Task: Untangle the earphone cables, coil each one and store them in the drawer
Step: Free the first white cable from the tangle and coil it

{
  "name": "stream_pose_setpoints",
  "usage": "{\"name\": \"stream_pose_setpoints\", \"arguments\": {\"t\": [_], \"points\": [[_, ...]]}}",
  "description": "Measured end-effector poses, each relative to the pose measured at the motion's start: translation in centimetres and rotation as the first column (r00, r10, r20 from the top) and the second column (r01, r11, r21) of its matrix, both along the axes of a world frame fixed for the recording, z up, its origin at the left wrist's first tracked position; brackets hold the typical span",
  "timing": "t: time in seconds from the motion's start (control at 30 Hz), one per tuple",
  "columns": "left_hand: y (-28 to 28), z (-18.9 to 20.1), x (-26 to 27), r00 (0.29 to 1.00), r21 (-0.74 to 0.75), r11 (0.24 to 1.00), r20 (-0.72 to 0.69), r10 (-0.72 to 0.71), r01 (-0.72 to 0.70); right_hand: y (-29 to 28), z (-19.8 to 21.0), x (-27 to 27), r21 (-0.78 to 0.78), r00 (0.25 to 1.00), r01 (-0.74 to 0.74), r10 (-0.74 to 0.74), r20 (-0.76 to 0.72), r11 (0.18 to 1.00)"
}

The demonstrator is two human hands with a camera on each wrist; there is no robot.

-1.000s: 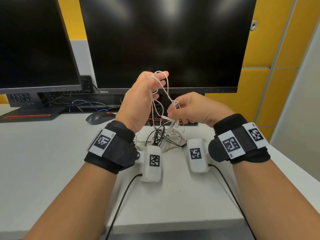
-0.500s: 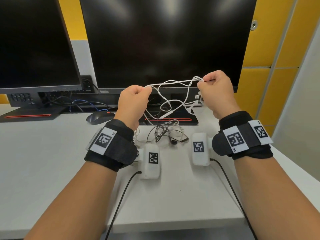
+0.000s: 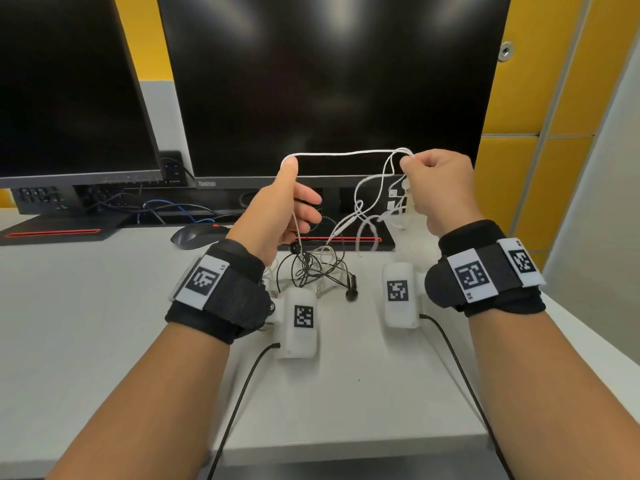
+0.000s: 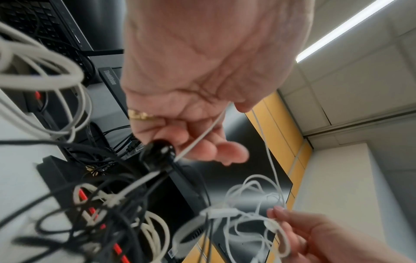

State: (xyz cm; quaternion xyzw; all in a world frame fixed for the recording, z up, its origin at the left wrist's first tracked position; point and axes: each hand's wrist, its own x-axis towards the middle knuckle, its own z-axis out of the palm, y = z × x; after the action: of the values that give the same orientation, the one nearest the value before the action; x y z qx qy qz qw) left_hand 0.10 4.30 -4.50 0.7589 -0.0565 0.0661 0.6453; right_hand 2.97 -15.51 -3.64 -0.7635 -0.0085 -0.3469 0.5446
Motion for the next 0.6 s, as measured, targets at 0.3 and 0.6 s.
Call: {"name": "stream_pose_setpoints", "arguments": {"t": [0.3, 0.6], "points": [[-0.3, -0.4, -0.9, 0.975, 0.437, 0.872, -0.104, -0.195, 0.221, 1.1, 1.0, -1.1, 0.267, 0.976, -0.211, 0.189, 0.104, 0.940], [-0.4, -0.4, -1.0, 0.976, 0.421, 0.882, -0.051, -0.210, 0.211, 2.0, 1.4, -1.7, 0.178, 0.971, -0.222, 0.234, -0.045, 0.959]]}}
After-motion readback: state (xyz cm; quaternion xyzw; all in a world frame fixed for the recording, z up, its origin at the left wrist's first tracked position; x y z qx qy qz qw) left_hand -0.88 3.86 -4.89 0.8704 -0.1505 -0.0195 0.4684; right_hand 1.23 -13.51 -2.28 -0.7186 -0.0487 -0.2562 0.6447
